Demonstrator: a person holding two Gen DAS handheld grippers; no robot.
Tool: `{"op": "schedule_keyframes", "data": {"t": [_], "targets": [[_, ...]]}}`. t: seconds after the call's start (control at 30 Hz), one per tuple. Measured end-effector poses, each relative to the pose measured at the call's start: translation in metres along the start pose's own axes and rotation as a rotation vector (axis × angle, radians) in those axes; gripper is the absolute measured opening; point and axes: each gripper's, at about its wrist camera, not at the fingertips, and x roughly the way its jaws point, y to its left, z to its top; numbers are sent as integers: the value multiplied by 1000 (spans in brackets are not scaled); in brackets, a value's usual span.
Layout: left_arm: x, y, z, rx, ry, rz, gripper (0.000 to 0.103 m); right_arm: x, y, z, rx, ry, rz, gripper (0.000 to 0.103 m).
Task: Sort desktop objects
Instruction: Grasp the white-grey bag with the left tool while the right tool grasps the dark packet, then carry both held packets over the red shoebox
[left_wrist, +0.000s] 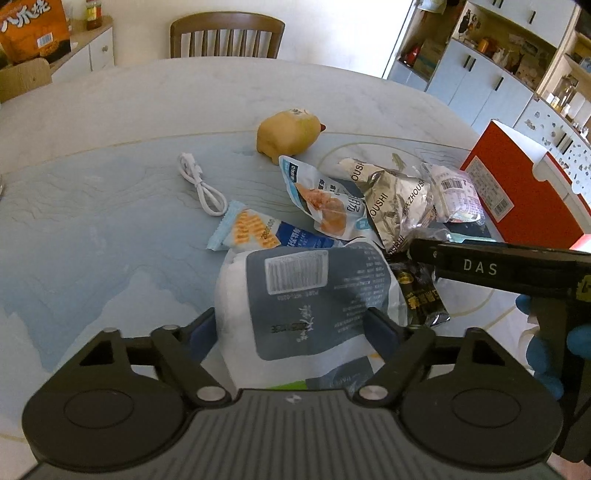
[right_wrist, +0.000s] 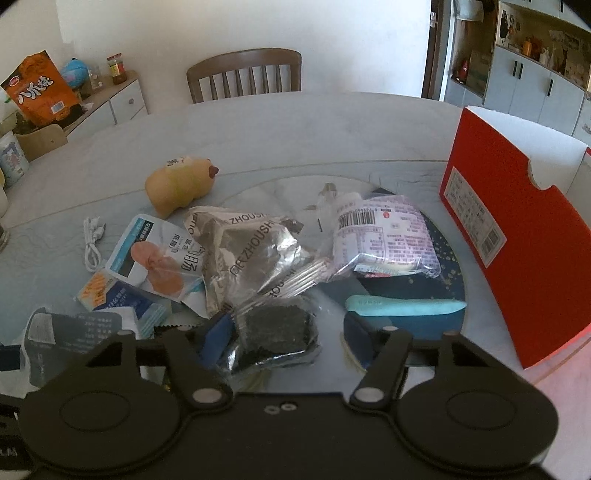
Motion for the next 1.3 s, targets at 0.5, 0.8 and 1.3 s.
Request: {"op": "schedule_keyframes", "data": {"t": [0.5,0.8,1.3], "targets": [[-5,5,8,-51,-6,-50,29,-6,-4,6,8,14,-31,34],[-18,4,10,-70,-42,-78,16,-21,-14,5,5,2,-65,31],[-54,1,17,-87,-132,-117,11,-70,-35,12,3,-64,-74,30]]}}
